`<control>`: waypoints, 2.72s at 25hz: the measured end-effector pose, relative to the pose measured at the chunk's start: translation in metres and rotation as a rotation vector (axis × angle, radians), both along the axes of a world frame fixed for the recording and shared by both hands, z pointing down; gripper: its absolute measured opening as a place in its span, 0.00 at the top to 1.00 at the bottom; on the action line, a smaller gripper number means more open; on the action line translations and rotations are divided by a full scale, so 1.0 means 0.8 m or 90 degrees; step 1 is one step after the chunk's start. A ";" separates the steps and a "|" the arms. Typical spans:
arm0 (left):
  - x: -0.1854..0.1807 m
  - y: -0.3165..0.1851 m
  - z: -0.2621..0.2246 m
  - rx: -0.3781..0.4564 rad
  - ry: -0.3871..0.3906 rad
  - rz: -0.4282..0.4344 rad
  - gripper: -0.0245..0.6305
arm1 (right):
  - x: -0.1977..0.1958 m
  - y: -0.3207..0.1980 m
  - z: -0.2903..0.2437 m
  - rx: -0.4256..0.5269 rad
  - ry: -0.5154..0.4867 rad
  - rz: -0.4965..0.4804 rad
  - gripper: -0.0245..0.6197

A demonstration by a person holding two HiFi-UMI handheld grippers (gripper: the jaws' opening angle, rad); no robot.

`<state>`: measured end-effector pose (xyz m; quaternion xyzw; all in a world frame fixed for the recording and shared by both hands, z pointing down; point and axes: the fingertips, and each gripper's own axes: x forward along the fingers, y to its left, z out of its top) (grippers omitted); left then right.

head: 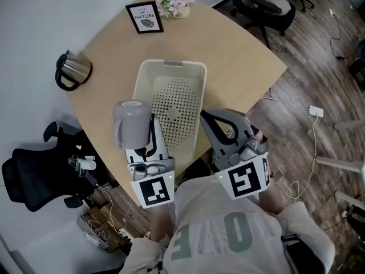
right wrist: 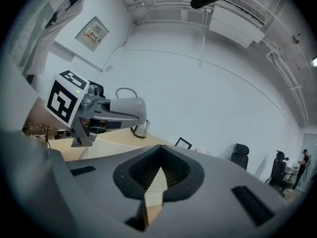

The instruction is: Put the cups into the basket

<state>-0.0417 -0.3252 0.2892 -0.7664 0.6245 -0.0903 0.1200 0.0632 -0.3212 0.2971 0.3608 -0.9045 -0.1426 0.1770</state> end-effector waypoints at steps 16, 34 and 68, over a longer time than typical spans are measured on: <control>-0.009 -0.036 -0.012 -0.029 -0.081 0.028 0.89 | -0.019 -0.016 -0.016 -0.032 -0.049 -0.023 0.96; -0.014 -0.065 0.286 -0.477 -0.669 0.393 0.89 | -0.029 -0.019 0.012 -0.050 0.002 0.003 0.96; -0.007 -0.025 0.211 -0.446 -0.819 0.407 0.77 | -0.025 -0.021 0.015 -0.032 0.034 0.031 0.96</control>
